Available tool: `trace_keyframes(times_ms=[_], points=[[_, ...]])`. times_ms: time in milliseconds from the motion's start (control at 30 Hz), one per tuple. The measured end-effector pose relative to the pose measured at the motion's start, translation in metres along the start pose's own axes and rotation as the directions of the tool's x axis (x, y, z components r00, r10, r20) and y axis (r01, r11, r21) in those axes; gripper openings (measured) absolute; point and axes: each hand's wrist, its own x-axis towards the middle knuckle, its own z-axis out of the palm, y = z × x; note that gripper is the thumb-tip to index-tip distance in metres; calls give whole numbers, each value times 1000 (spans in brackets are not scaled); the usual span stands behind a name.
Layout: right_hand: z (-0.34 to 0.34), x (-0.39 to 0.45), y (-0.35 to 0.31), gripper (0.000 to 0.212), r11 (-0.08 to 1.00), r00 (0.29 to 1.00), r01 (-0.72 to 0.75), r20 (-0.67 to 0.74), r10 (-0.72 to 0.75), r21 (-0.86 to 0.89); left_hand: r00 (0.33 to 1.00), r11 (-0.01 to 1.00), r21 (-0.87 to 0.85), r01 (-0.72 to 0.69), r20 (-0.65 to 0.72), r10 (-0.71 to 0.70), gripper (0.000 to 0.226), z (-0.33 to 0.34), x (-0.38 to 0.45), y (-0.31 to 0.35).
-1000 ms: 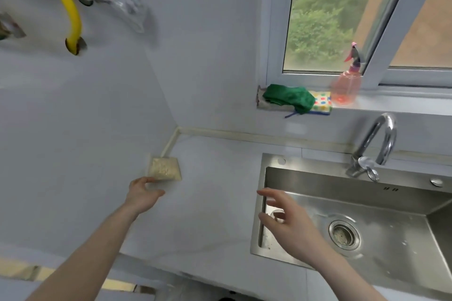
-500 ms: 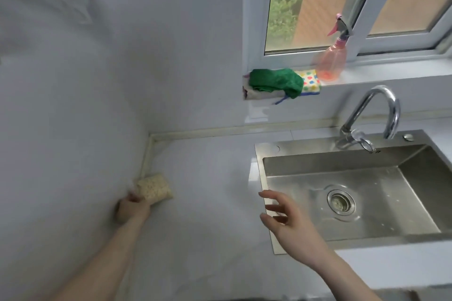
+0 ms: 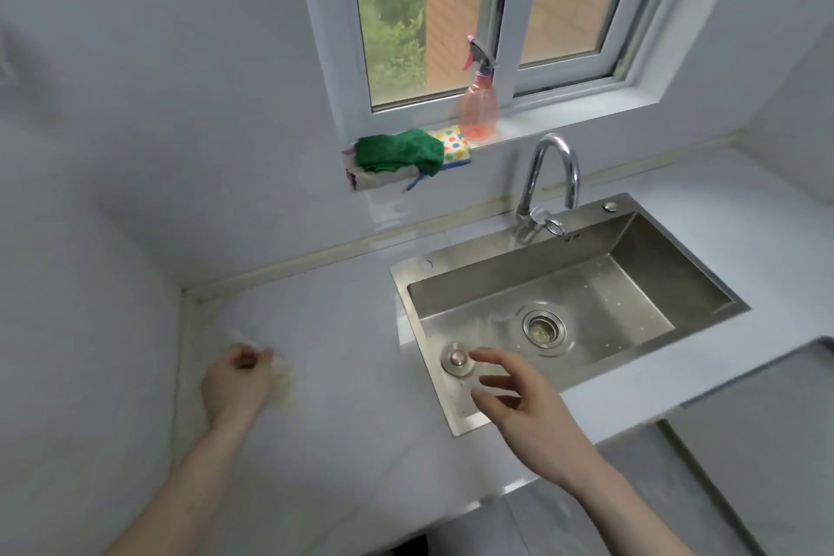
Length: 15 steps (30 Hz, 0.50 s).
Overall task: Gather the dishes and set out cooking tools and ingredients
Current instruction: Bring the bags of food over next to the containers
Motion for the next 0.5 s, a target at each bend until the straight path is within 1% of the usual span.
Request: trace_keyframes(times_ms=[67,100,167,267,367,400,433,500], points=[[-21,-23,8,38,1000,999,4,-49,-4,-1,986,989,60,-134,106,127,18,10,-23,28],[-32,-35,14,38,1000,997,4,-75,-4,1,964,971,80,-227,162,213,21,15,-40,42],[-55,-62,27,38,1000,991,1,-131,2,17,886,907,82,-413,265,379,27,24,-79,70],[-88,-102,46,38,1000,980,-17,-196,21,23,751,794,79,-603,390,532,27,40,-136,103],[-132,-158,71,37,999,947,-33,-319,38,22,569,639,14,-769,471,674,20,62,-205,149],[-148,-177,80,37,999,933,-36,-358,37,7,507,595,-28,-803,492,707,19,71,-231,165],[-157,-186,85,37,999,928,-35,-372,29,-9,470,570,-60,-819,500,728,18,74,-246,176],[-185,-224,103,37,998,895,-58,-443,44,-18,356,481,-116,-869,530,770,15,91,-298,200]])
